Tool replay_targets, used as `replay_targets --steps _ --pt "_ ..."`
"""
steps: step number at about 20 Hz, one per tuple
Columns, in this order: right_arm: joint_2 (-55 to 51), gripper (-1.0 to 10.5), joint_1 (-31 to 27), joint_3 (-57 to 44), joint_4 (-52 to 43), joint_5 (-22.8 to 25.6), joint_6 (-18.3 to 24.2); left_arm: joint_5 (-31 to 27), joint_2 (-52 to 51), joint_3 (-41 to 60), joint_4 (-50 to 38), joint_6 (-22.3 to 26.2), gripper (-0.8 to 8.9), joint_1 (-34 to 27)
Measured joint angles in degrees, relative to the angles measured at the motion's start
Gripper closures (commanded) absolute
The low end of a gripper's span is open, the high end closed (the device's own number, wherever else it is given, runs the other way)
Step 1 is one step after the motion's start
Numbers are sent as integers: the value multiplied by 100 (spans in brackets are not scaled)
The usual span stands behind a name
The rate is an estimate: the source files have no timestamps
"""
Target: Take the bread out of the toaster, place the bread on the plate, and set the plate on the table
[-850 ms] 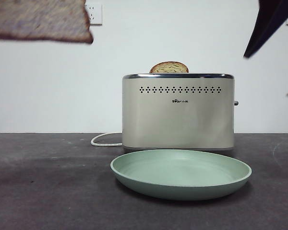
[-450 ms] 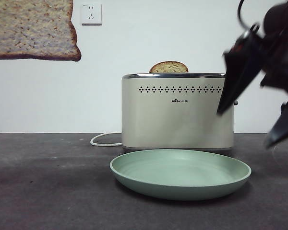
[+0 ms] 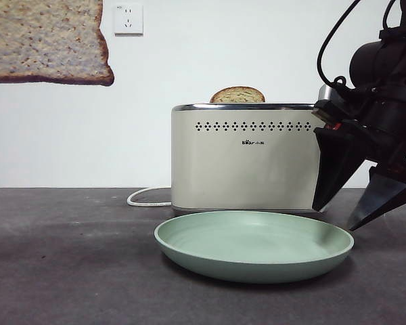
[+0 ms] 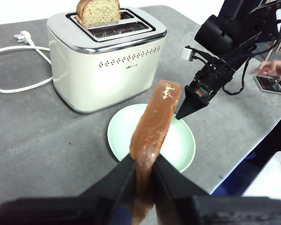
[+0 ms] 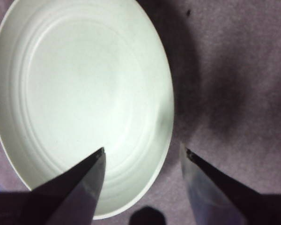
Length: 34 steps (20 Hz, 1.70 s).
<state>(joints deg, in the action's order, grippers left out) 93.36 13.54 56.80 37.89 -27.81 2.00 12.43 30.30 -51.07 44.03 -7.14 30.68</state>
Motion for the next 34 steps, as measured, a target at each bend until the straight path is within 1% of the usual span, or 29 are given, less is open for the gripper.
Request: replay_targets --steps 5,9,10,12,13,20,22,25,28,31,34 --pt "28 663 0 0 -74 -2 -4 0 0 0 -232 -2 820 0" --pt "369 672 0 0 -101 -11 -4 0 0 0 -229 -2 820 0" --pt "442 745 0 0 -116 -11 -4 0 0 0 -232 -2 820 0" --pt "463 933 0 0 -160 -15 -4 0 0 0 -232 -2 820 0" --pt "463 962 0 0 -186 -26 -4 0 0 0 -232 -2 820 0" --pt "450 963 15 -2 -245 -70 0 37 2 0 -232 -50 820 0" --pt "367 963 39 -2 -240 -146 -28 229 31 0 -267 -120 820 0" --pt "-96 964 216 -2 -278 -142 -142 614 168 0 -446 -334 820 0" --pt "-372 964 612 -2 -293 -116 -249 1128 417 0 -750 -579 820 0" --pt "-409 964 1045 -2 -411 116 -383 1451 706 0 -754 -750 820 0" --pt "-431 964 1340 -2 -643 151 -549 1565 1060 0 -551 -756 820 0"
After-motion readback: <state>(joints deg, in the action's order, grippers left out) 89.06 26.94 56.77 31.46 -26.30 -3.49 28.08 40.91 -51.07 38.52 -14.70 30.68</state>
